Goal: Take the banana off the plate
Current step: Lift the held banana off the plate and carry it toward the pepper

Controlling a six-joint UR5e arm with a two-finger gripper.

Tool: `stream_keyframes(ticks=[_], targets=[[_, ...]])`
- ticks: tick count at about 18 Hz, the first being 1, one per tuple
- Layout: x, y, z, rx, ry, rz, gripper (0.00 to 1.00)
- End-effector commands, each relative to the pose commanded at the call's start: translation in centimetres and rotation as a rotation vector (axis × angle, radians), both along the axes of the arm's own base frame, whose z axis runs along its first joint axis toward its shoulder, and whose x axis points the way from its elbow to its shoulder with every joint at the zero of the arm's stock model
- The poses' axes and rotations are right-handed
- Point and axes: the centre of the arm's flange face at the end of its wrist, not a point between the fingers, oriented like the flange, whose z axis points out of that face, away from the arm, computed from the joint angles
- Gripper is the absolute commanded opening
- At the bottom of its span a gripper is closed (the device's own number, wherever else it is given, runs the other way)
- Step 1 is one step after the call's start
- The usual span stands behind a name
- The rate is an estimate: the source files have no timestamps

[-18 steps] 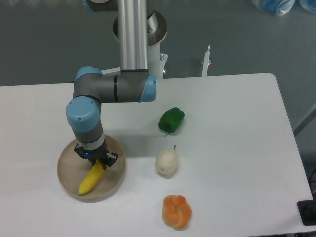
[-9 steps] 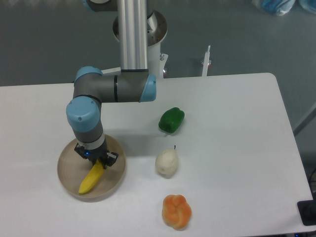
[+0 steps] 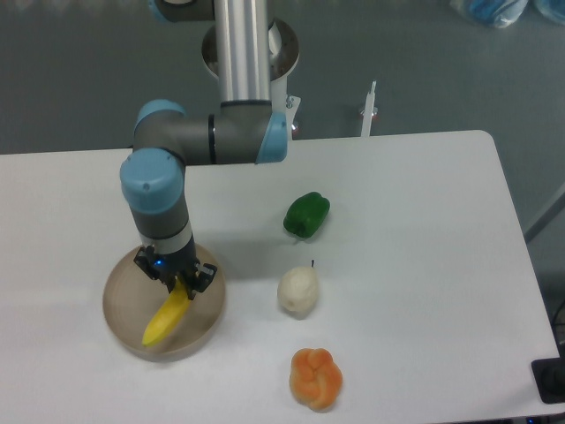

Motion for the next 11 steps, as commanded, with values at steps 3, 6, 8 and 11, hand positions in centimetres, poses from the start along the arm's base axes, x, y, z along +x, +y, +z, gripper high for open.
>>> stream_keyframes(ticks=[3,6,8,11], targets=[[-3.8,-1.3,3.7,0.043,0.056,-0.035,0.34],[-8.7,-2.9,5.6,0.061,0.087,-0.016,0.34],[-10.9,-3.8,6.5,0.063,0.113,-0.035,0.34],[-16.1,-6.4,8.0,0.061,0.161,-0.070,0.34]])
